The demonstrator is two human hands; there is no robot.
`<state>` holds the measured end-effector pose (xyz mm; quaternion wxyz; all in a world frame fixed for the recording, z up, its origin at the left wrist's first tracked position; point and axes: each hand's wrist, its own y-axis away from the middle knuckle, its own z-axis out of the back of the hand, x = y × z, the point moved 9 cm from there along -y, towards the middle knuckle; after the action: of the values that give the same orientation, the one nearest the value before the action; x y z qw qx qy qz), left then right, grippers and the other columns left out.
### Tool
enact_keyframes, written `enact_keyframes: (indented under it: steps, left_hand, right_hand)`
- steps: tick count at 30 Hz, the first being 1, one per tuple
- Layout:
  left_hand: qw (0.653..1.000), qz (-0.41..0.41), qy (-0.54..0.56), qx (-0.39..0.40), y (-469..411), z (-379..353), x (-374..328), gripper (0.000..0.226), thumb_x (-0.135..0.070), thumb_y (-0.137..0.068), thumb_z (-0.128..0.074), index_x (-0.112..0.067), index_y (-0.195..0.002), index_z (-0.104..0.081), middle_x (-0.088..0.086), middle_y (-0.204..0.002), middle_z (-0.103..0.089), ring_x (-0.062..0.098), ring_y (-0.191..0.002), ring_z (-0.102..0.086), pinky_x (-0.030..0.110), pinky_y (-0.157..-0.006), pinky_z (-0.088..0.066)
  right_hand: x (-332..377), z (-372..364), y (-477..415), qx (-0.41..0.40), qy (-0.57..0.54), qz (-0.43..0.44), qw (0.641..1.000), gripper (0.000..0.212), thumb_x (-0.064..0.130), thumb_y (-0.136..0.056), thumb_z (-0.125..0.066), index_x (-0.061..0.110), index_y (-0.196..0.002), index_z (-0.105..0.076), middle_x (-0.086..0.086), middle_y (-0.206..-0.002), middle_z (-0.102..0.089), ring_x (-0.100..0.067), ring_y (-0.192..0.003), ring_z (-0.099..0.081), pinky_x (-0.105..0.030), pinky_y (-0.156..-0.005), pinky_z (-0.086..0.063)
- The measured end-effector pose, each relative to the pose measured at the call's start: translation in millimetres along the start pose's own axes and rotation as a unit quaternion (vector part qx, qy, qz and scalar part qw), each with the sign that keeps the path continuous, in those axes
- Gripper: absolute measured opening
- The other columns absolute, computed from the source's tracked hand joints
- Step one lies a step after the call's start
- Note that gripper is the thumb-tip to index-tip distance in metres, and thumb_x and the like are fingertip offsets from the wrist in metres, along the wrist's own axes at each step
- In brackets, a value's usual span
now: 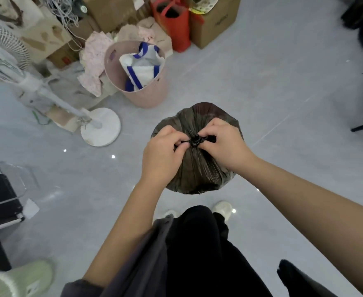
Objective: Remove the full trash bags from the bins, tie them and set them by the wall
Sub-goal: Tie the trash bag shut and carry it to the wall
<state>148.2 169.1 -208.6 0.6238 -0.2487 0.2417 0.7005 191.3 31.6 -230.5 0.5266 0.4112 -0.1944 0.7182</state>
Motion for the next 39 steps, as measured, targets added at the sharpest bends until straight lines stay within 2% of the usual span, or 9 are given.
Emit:
enact_keyframes:
  steps: [3, 8, 13, 19, 27, 32, 39]
  left_hand:
    - [1.000, -0.003, 0.007, 0.005, -29.8, -24.0, -32.8, 0.008, -0.019, -0.082, -0.067, -0.021, -0.088, -0.071, -0.012, -0.081, -0.052, 0.009, -0.069, -0.051, 0.035, -0.069, -0.051]
    - [1.000, -0.009, 0.006, 0.024, -96.2, -67.1, -84.6, 0.009, -0.021, -0.083, -0.065, -0.023, -0.090, -0.070, -0.011, -0.082, -0.054, 0.006, -0.069, -0.050, 0.031, -0.069, -0.049]
    - [0.999, -0.008, 0.002, 0.031, -180.7, -111.0, -118.5, 0.008, -0.022, -0.083, -0.066, -0.023, -0.089, -0.070, -0.014, -0.080, -0.051, 0.007, -0.068, -0.050, 0.028, -0.067, -0.045]
    - [0.996, -0.051, -0.007, 0.080, -286.0, -171.5, -180.6, 0.007, -0.019, -0.081, -0.067, -0.019, -0.088, -0.070, -0.013, -0.080, -0.051, 0.011, -0.063, -0.051, 0.039, -0.064, -0.051]
    - [0.992, -0.079, -0.019, 0.098, -422.3, -258.9, -282.4, 0.008, -0.019, -0.081, -0.067, -0.020, -0.088, -0.070, -0.015, -0.083, -0.051, 0.009, -0.064, -0.051, 0.038, -0.067, -0.052]
    - [0.995, -0.061, -0.025, 0.081, -492.3, -327.8, -353.9, 0.007, -0.019, -0.081, -0.067, -0.021, -0.087, -0.071, -0.014, -0.084, -0.053, 0.010, -0.066, -0.053, 0.039, -0.068, -0.051]
    - [0.996, -0.036, -0.017, 0.084, -578.7, -419.5, -466.6, 0.008, -0.019, -0.083, -0.066, -0.021, -0.089, -0.071, -0.014, -0.084, -0.052, 0.009, -0.070, -0.051, 0.034, -0.068, -0.049]
  right_hand:
    - [-22.5, 40.1, -15.4, -0.010, 0.015, -0.005, 1.000, 0.010, 0.020, -0.080, -0.071, 0.024, -0.088, -0.074, 0.015, -0.085, -0.051, -0.014, -0.095, -0.055, -0.050, -0.094, -0.041]
    - [-70.6, 107.7, -56.9, -0.025, 0.000, -0.012, 1.000, 0.013, 0.019, -0.077, -0.070, 0.028, -0.086, -0.073, 0.022, -0.080, -0.049, -0.012, -0.092, -0.055, -0.051, -0.091, -0.043]
    - [-118.6, 168.1, -120.4, -0.035, -0.023, -0.025, 0.999, 0.012, 0.022, -0.077, -0.071, 0.031, -0.084, -0.073, 0.021, -0.080, -0.050, -0.008, -0.090, -0.054, -0.050, -0.092, -0.043]
    - [-181.6, 253.3, -189.3, -0.029, -0.024, -0.054, 0.998, 0.009, 0.024, -0.077, -0.072, 0.028, -0.085, -0.074, 0.020, -0.083, -0.049, -0.015, -0.094, -0.056, -0.051, -0.089, -0.045]
    - [-276.0, 388.8, -268.8, -0.068, -0.040, -0.090, 0.993, 0.010, 0.025, -0.077, -0.072, 0.027, -0.087, -0.074, 0.017, -0.084, -0.053, -0.015, -0.094, -0.058, -0.048, -0.091, -0.045]
    - [-344.7, 478.3, -310.9, -0.038, -0.046, -0.098, 0.993, 0.010, 0.023, -0.077, -0.072, 0.023, -0.087, -0.074, 0.010, -0.084, -0.057, -0.015, -0.089, -0.059, -0.041, -0.089, -0.046]
    - [-432.9, 617.5, -353.6, -0.005, -0.027, -0.129, 0.991, 0.013, 0.018, -0.079, -0.073, 0.015, -0.092, -0.073, 0.006, -0.088, -0.058, -0.017, -0.095, -0.058, -0.034, -0.089, -0.044]
